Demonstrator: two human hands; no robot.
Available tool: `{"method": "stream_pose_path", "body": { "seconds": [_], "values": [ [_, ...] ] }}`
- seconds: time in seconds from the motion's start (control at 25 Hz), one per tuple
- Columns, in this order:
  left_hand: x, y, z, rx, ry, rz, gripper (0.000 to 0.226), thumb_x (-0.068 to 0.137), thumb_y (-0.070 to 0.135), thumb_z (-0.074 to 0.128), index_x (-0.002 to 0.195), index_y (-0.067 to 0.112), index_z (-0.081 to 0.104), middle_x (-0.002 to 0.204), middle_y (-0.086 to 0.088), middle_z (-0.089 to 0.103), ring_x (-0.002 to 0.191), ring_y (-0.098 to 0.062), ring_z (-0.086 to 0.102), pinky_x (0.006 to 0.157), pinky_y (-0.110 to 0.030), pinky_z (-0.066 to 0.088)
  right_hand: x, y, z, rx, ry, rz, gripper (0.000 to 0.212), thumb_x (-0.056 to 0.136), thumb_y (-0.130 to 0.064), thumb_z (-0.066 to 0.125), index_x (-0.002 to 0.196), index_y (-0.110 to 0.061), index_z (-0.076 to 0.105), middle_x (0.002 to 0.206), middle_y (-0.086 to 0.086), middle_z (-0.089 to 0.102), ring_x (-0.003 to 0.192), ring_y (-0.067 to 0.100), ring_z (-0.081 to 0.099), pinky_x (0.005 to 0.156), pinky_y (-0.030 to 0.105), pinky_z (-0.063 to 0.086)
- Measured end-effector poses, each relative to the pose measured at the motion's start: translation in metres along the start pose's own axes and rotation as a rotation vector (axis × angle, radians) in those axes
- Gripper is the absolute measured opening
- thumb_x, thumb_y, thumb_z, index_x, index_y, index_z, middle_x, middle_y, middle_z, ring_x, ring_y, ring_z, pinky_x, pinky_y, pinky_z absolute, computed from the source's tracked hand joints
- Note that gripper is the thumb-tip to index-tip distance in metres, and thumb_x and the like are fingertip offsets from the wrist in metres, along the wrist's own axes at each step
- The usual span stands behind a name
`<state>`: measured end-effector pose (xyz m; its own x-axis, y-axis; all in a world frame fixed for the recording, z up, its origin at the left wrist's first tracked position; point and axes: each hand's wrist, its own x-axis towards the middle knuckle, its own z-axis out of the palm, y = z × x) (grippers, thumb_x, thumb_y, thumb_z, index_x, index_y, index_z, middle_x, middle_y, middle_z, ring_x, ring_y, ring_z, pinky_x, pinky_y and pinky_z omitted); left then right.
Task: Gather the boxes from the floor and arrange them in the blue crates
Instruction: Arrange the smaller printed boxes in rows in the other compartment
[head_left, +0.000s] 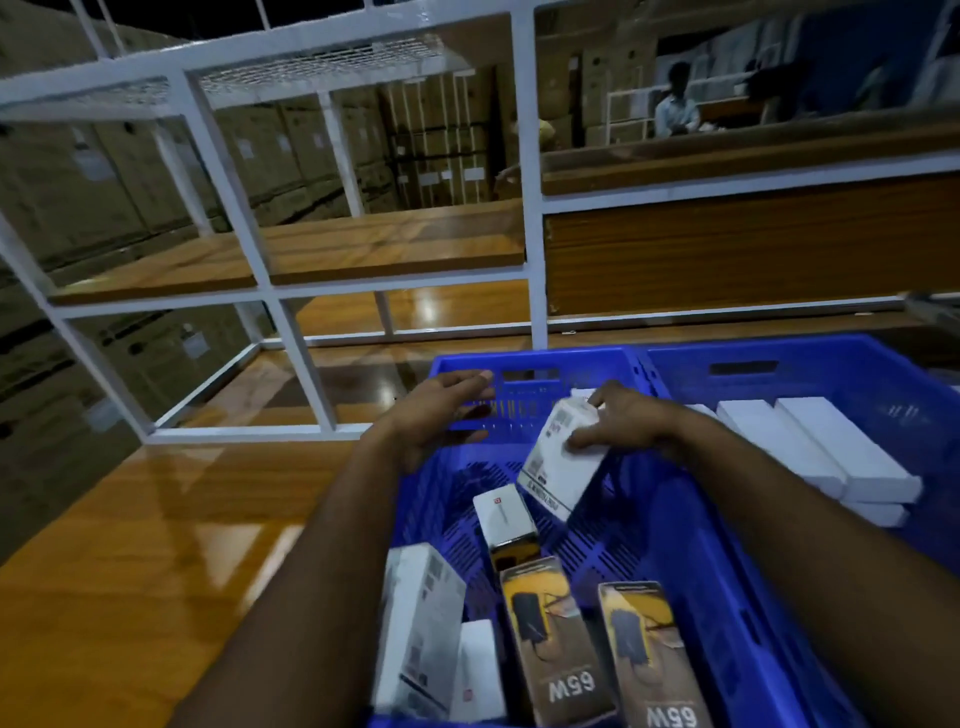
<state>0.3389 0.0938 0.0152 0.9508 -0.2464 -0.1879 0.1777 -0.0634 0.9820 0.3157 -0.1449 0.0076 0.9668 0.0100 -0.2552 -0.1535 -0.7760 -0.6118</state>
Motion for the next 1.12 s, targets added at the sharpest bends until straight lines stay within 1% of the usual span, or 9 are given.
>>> {"method": "stream_pose_path", "body": {
  "seconds": [0.12,0.28,0.4,0.56,0.72,0.84,0.92,1.0,1.12],
  "values": [
    [0.007,-0.004,0.005,-0.014,-0.093,-0.004,0.02,0.094,0.035,0.065,0.11,0.024,0.066,0.121,-0.003,0.07,0.114,-0.015,0.065,0.102,-0.045,0.052,0.002,0.002,0.015,0.512,0.185,-0.006,0.049,0.084,-0.034,0.078,0.118,-0.01,0.052,0.109,0.012,0.064,0.089,0.028,0.064,0.074,0.043,0.054],
    [0.012,-0.023,0.012,0.119,-0.239,-0.078,0.033,0.091,0.047,0.066,0.116,0.026,0.069,0.116,-0.002,0.074,0.116,-0.02,0.064,0.099,-0.052,0.053,-0.001,0.002,0.037,0.942,0.257,0.05,0.041,0.089,-0.041,0.07,0.111,-0.007,0.064,0.105,0.015,0.071,0.09,0.03,0.064,0.09,0.051,0.054],
    [0.014,-0.028,0.017,0.109,-0.206,-0.166,0.047,0.091,0.056,0.061,0.115,0.016,0.068,0.113,-0.009,0.072,0.107,-0.028,0.068,0.087,-0.054,0.059,-0.003,-0.005,0.05,0.969,0.287,0.005,0.037,0.094,-0.038,0.064,0.116,-0.008,0.063,0.11,0.011,0.071,0.091,0.021,0.068,0.083,0.038,0.059],
    [0.02,-0.031,0.022,0.036,-0.172,-0.313,0.066,0.091,0.069,0.047,0.116,0.01,0.065,0.109,-0.02,0.07,0.102,-0.041,0.07,0.082,-0.05,0.061,-0.01,-0.01,0.06,0.707,0.444,-0.244,0.053,0.085,-0.023,0.076,0.131,-0.022,0.048,0.112,-0.01,0.06,0.096,0.005,0.062,0.073,0.024,0.055],
    [0.023,-0.033,0.02,-0.324,-0.19,-0.308,0.066,0.093,0.064,0.049,0.128,0.009,0.065,0.123,-0.02,0.068,0.108,-0.034,0.066,0.086,-0.046,0.057,-0.014,-0.02,0.076,0.392,0.375,-0.478,0.067,0.07,-0.024,0.087,0.12,-0.033,0.045,0.118,-0.009,0.05,0.109,0.005,0.053,0.082,0.027,0.055],
    [0.031,-0.037,0.012,-0.382,-0.106,-0.236,0.055,0.09,0.037,0.064,0.132,0.001,0.061,0.128,-0.026,0.064,0.11,-0.037,0.062,0.099,-0.051,0.049,-0.015,-0.023,0.078,0.612,0.139,-0.492,0.046,0.075,-0.015,0.085,0.111,-0.024,0.059,0.123,-0.007,0.052,0.112,0.009,0.056,0.085,0.028,0.057],
    [0.033,-0.04,0.008,-0.423,-0.099,-0.188,0.056,0.085,0.022,0.067,0.134,-0.002,0.058,0.131,-0.027,0.062,0.109,-0.038,0.062,0.104,-0.052,0.045,-0.006,-0.016,0.076,0.845,0.193,-0.382,0.027,0.082,-0.02,0.079,0.105,-0.02,0.065,0.12,-0.005,0.062,0.116,0.013,0.059,0.093,0.033,0.053],
    [0.033,-0.039,0.01,-0.458,-0.105,-0.177,0.046,0.087,0.013,0.063,0.13,-0.002,0.059,0.128,-0.026,0.063,0.104,-0.035,0.064,0.105,-0.051,0.046,0.007,-0.008,0.072,1.01,0.22,-0.178,0.033,0.082,-0.034,0.077,0.109,-0.02,0.063,0.119,0.0,0.065,0.117,0.02,0.06,0.099,0.043,0.051],
    [0.035,-0.043,0.012,-0.41,-0.099,-0.11,0.039,0.093,0.008,0.057,0.131,-0.001,0.058,0.13,-0.026,0.062,0.115,-0.04,0.06,0.109,-0.053,0.044,0.014,-0.003,0.072,1.07,-0.011,-0.008,0.04,0.085,-0.042,0.073,0.115,-0.018,0.062,0.118,0.005,0.07,0.11,0.024,0.065,0.088,0.042,0.054]
  ]
}}
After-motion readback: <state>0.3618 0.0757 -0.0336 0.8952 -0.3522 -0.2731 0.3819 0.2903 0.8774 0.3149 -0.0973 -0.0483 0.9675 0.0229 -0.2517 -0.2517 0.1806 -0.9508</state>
